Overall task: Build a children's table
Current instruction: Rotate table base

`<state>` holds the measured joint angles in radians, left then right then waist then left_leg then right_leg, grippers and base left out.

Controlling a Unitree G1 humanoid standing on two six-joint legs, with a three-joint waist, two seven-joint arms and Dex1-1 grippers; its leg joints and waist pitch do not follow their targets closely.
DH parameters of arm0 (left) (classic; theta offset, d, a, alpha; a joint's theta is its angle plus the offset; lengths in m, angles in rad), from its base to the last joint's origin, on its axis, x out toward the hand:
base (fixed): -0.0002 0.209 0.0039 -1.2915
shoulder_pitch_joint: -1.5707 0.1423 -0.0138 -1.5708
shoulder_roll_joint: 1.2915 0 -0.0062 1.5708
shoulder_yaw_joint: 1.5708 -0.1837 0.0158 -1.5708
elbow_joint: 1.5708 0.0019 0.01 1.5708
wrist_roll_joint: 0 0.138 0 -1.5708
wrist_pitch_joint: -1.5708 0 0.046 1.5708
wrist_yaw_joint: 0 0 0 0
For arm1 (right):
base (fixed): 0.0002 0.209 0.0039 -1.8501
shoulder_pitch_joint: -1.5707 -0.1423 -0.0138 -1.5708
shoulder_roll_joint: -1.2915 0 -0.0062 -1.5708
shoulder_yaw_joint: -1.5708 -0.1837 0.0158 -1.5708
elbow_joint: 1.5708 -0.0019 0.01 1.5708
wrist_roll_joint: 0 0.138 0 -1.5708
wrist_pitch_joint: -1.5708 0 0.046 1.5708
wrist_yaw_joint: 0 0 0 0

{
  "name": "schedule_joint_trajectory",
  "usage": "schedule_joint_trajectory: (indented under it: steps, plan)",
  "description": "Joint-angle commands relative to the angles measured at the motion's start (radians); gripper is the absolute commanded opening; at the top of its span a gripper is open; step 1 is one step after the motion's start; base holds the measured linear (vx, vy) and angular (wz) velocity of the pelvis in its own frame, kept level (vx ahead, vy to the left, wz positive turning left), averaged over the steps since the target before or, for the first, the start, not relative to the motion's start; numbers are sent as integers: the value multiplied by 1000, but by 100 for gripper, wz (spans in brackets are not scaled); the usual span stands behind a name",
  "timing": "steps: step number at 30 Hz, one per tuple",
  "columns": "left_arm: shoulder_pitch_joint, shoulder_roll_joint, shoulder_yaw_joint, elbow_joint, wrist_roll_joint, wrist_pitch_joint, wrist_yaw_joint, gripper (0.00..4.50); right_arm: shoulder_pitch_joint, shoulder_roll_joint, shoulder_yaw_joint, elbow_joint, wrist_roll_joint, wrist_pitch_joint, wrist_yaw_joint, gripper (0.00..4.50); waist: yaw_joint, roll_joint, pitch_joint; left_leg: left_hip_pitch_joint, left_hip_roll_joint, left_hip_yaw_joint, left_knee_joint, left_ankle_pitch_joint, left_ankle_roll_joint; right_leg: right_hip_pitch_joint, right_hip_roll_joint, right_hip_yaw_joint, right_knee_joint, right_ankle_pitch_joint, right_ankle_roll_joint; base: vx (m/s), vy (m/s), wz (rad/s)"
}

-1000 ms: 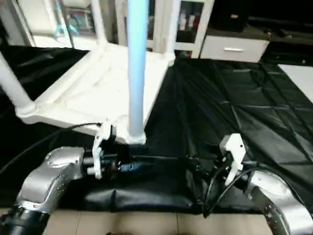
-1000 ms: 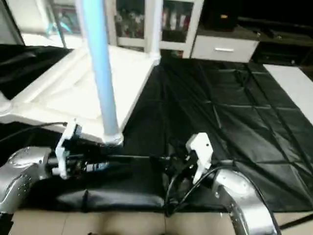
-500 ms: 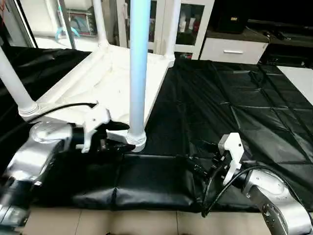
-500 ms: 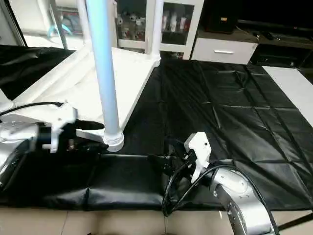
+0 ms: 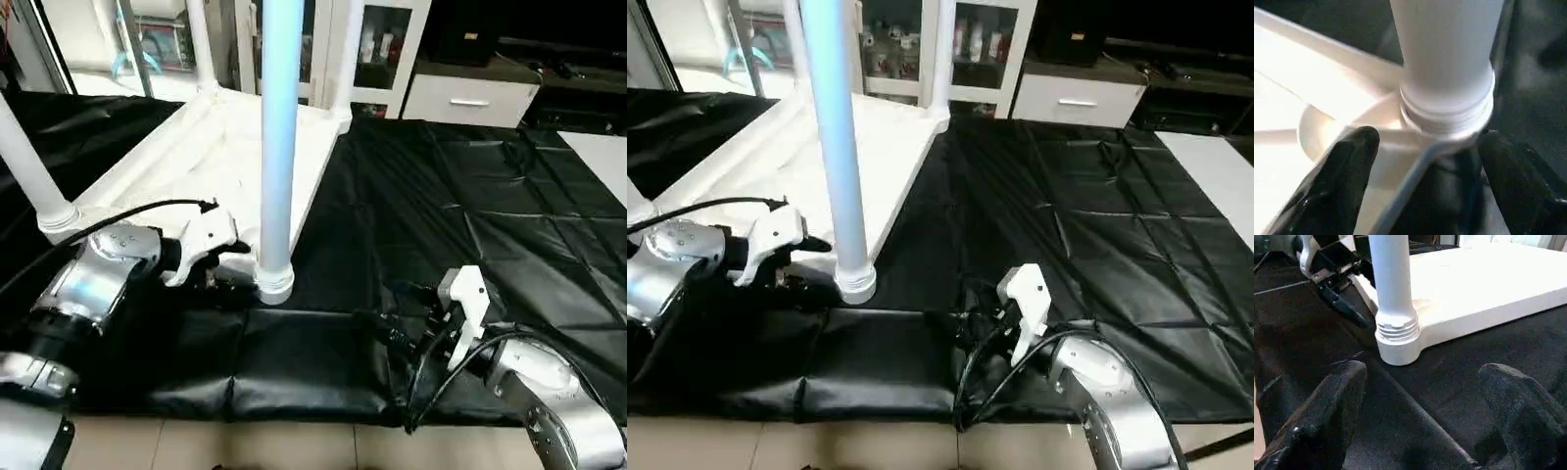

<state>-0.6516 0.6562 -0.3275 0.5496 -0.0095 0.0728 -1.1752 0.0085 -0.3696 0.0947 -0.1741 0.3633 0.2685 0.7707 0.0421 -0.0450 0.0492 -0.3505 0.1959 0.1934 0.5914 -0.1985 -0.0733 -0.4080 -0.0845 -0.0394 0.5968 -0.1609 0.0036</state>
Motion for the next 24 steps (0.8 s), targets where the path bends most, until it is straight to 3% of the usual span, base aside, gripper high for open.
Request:
schedule_joint_trajectory:
  steps: [1,6,10,11,15,24]
  plan:
    - [-36,6,-19,40,31,-24,-16,374,2,-17,-6,-10,-4,-5,6,398,5,17,-59,9,28,-16,-79,-269,-14,39,-44,34,-60,-233,-191,0,0,0]
    - [-76,-17,-20,136,83,-88,24,374,13,-33,26,-39,16,26,49,398,10,16,-62,7,29,-14,-75,-234,-1,44,-46,34,-53,-167,-213,0,0,0]
    - [-95,-25,-26,181,98,-111,40,374,21,-38,40,-61,35,45,70,398,17,15,-60,8,31,-15,-77,-253,-3,44,-49,34,-57,-199,-211,0,0,0]
    - [-100,-28,-27,189,97,-114,38,346,23,-40,43,-63,34,43,71,398,17,15,-60,10,31,-15,-78,-259,-5,43,-48,34,-57,-208,-209,0,0,0]
    - [-105,-34,-31,209,107,-107,-7,333,20,-32,35,-51,22,29,51,398,21,15,-59,11,33,-16,-80,-275,-16,40,-51,35,-60,-234,-202,0,0,0]
    - [-95,-41,-63,207,157,-93,-26,256,11,-27,29,-44,18,25,38,398,22,15,-60,10,32,-15,-79,-254,-12,43,-51,35,-55,-187,-215,0,0,0]
